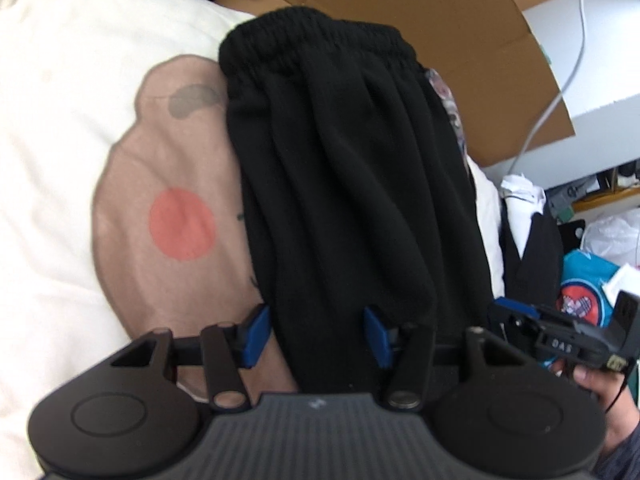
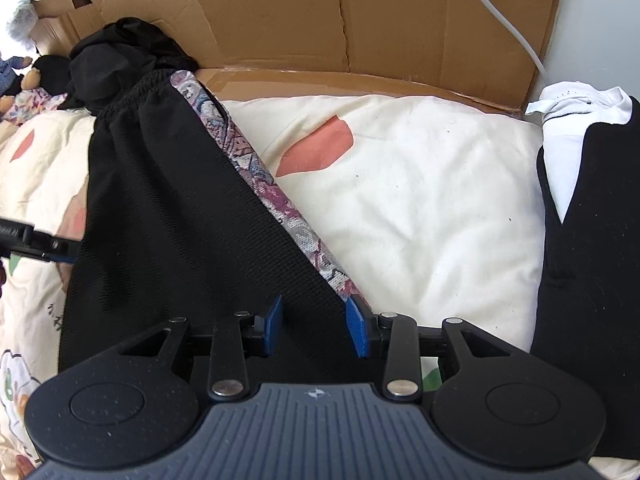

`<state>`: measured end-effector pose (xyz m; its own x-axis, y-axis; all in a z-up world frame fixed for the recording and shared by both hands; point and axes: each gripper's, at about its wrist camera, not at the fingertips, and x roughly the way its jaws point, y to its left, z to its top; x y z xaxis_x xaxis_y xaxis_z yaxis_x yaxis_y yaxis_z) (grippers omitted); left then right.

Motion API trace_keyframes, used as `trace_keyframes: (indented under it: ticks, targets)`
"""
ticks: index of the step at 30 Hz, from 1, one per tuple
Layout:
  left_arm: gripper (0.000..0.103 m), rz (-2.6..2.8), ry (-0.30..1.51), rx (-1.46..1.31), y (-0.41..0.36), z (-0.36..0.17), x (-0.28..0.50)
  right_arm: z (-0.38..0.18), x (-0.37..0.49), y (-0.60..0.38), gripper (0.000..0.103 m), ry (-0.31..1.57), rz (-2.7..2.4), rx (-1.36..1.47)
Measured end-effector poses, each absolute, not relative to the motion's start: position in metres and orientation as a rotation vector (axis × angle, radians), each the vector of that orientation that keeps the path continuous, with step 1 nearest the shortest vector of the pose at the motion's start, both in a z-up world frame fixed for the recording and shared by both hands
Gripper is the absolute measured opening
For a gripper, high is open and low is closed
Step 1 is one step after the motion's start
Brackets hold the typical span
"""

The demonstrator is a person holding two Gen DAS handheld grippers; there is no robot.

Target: Fold clothes

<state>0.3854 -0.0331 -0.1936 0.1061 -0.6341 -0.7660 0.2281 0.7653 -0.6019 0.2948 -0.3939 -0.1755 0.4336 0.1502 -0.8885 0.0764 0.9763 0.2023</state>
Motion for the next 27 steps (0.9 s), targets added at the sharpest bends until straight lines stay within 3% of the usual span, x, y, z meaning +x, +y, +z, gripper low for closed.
trace_keyframes:
  ticks: [1,14,18,22,24,27]
  targets:
    - [0.012,-0.668,1.33,-0.364,-0.034,-0.196,0.384,-0.177,0.295,-0.393,0.04,1.13,0.045,0.223]
    - [0.004,-0.598,1.289,-0.465,0.011,-0.183,0.371,-0.19,0.297,-0.396,0.04,1.195,0.01,0.152]
    - [0.008,-0.563,1.296,-0.466,0.025,-0.178,0.362,-0.195,0.296,-0.401,0.04,1.215,-0.013,0.16]
    - [0.032,-0.567,1.326,-0.473,0.027,-0.177,0.354,-0.191,0.291,-0.402,0.04,1.208,0.002,0.162]
    - [0.039,-0.573,1.334,-0.465,0.025,-0.176,0.35,-0.189,0.288,-0.403,0.04,1.204,0.009,0.164]
    - [0.04,-0.587,1.361,-0.451,0.024,-0.189,0.351,-0.185,0.28,-0.409,0.04,1.207,0.006,0.163]
